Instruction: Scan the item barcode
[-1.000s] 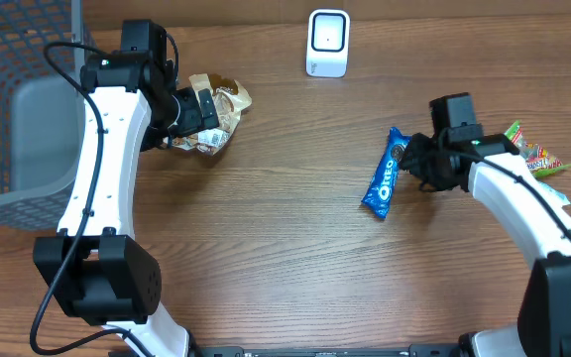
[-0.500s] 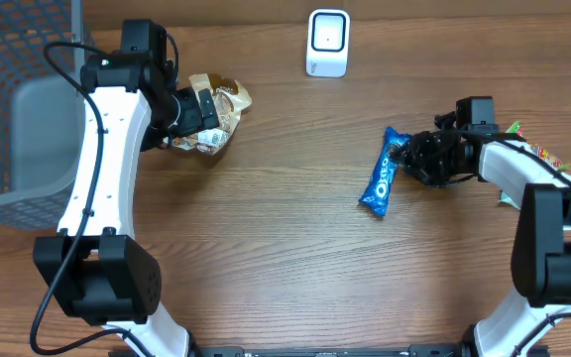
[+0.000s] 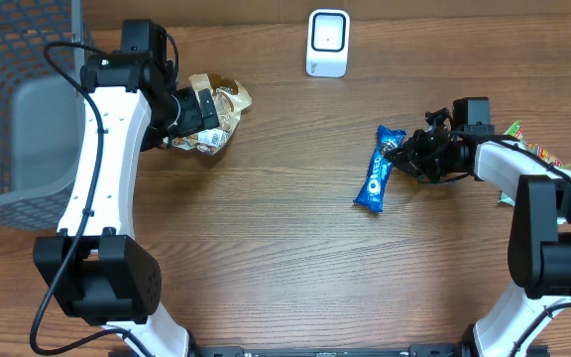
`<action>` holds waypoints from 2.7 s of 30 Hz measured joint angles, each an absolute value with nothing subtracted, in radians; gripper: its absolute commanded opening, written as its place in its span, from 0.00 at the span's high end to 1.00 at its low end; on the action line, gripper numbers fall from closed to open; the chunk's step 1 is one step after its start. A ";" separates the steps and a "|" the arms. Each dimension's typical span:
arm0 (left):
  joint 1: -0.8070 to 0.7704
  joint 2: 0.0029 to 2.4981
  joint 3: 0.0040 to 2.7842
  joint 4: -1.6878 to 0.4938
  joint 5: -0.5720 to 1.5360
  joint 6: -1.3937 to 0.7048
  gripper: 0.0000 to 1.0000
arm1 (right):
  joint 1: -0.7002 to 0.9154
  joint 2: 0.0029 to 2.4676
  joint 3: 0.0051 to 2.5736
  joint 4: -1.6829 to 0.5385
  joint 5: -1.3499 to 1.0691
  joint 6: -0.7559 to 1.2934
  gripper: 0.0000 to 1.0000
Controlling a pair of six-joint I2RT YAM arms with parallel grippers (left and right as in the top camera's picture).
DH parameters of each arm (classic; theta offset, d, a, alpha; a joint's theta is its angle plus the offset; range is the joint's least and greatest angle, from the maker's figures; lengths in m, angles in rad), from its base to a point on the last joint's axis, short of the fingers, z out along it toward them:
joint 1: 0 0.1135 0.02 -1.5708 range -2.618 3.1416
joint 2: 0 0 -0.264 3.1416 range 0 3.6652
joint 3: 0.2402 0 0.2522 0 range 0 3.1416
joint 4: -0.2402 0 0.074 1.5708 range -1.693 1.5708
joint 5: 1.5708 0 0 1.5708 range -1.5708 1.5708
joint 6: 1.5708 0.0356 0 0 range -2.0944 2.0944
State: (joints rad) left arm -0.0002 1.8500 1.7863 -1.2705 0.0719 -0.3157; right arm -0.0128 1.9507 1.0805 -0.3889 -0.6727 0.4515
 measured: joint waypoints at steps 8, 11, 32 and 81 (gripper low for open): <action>0.000 1.850 1.786 -1.271 0.072 -0.316 0.00 | 0.025 1.834 1.114 -0.689 -0.426 0.431 0.96; 0.000 1.850 1.786 -1.271 0.072 -0.316 0.00 | 0.088 1.781 1.172 -0.837 -0.195 0.424 0.96; 0.000 1.850 1.786 -1.271 0.072 -0.316 0.00 | 0.602 1.965 1.295 -1.137 0.599 0.556 0.96; 0.000 1.850 1.786 -1.270 0.072 -0.316 0.00 | 0.256 1.716 1.246 -1.245 -0.251 -0.014 0.44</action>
State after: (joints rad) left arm -0.0002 1.8500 1.7863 -1.2701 0.0719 -0.3157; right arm 0.2558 1.7161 1.2465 -1.2446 -0.2508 -0.0139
